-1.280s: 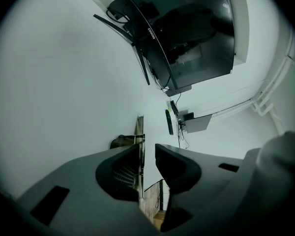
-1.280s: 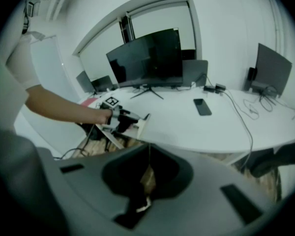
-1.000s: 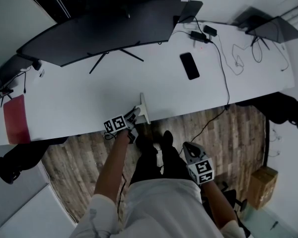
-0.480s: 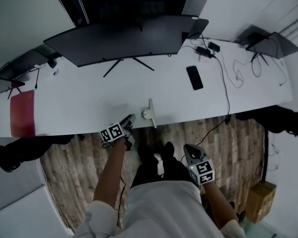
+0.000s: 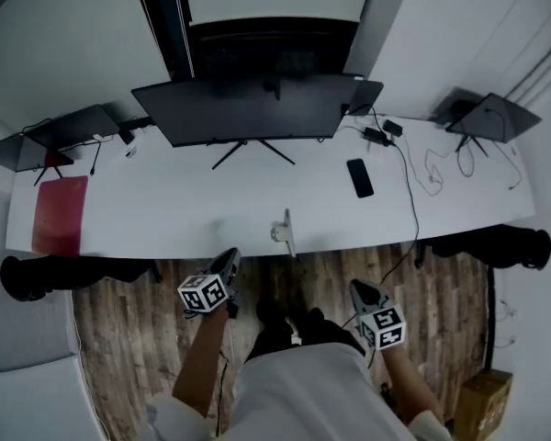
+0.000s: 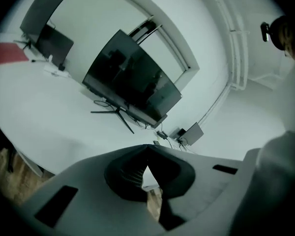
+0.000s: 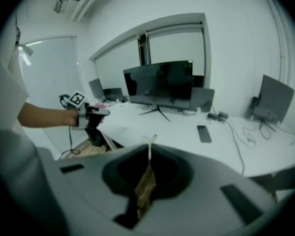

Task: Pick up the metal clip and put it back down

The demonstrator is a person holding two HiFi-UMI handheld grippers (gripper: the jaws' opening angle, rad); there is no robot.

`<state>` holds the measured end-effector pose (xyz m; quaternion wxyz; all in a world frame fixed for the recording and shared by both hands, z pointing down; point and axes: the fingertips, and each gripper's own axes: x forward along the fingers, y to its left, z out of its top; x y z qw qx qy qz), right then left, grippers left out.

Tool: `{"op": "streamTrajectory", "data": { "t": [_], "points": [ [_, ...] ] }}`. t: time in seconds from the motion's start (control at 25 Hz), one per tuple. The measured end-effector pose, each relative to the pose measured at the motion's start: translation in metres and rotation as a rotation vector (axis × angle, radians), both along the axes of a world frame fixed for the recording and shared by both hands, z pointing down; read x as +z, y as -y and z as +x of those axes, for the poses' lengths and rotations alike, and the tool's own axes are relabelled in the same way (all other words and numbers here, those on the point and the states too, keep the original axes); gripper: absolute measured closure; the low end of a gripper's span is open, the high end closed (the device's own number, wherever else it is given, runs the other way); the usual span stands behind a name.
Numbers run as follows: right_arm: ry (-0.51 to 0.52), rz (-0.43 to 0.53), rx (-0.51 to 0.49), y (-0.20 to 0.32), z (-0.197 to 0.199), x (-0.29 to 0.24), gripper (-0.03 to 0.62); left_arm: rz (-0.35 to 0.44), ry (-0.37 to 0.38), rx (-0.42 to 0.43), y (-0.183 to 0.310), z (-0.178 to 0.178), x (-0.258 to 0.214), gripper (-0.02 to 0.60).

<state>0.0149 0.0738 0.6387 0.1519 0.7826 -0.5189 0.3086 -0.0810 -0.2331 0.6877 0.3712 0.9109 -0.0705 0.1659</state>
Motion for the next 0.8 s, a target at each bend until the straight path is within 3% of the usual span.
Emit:
{"op": "streamTrajectory", "data": {
  "t": [0.24,0.44,0.6,0.8],
  "points": [
    [-0.042,0.049,-0.054,-0.012,0.004,-0.017,0.560,0.231,-0.034,0.001,-0.032,-0.042,-0.068,0.549],
    [-0.063,0.070,-0.089,-0.029,0.004,-0.040,0.560,0.367,-0.024,0.008,-0.078,-0.067,-0.103,0.549],
    [-0.094,0.098,-0.116,-0.050,0.001,-0.051,0.560,0.428,-0.015,-0.030,-0.111,-0.085,-0.118,0.549],
    [-0.106,0.129,-0.151,-0.082,-0.006,-0.055,0.560,0.445,-0.001,-0.072,-0.153,-0.103,-0.122,0.549]
  ]
}}
